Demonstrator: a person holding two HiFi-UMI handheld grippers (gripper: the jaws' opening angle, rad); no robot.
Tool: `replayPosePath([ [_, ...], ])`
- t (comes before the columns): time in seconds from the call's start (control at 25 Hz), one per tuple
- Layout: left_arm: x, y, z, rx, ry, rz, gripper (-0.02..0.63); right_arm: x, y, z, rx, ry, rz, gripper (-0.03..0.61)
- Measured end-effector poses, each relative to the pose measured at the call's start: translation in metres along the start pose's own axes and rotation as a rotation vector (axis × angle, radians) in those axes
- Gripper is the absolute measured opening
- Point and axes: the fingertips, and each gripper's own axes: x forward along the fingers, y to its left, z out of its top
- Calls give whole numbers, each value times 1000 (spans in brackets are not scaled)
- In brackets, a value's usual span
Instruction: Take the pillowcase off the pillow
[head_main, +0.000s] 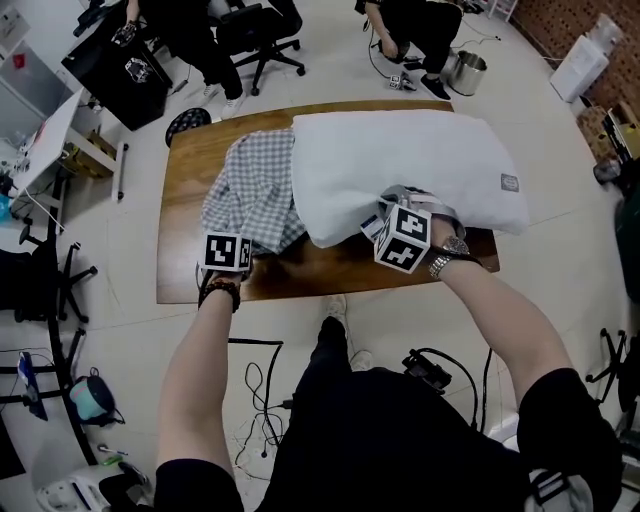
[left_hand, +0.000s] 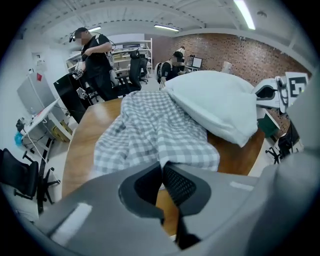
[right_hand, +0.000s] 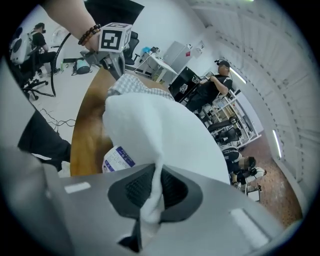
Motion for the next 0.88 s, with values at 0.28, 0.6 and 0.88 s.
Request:
replayPosePath([
  [0.28, -8, -12, 1, -8, -17, 15, 99, -13, 24, -4, -24, -19, 91, 136],
  [0.6, -32, -38, 23, 49, -107, -11, 202, -62, 40, 38, -13, -97, 198, 233],
  [0.88, -41, -67, 56, 77, -182, -73, 261, -61, 15, 49, 25, -139, 185, 232],
])
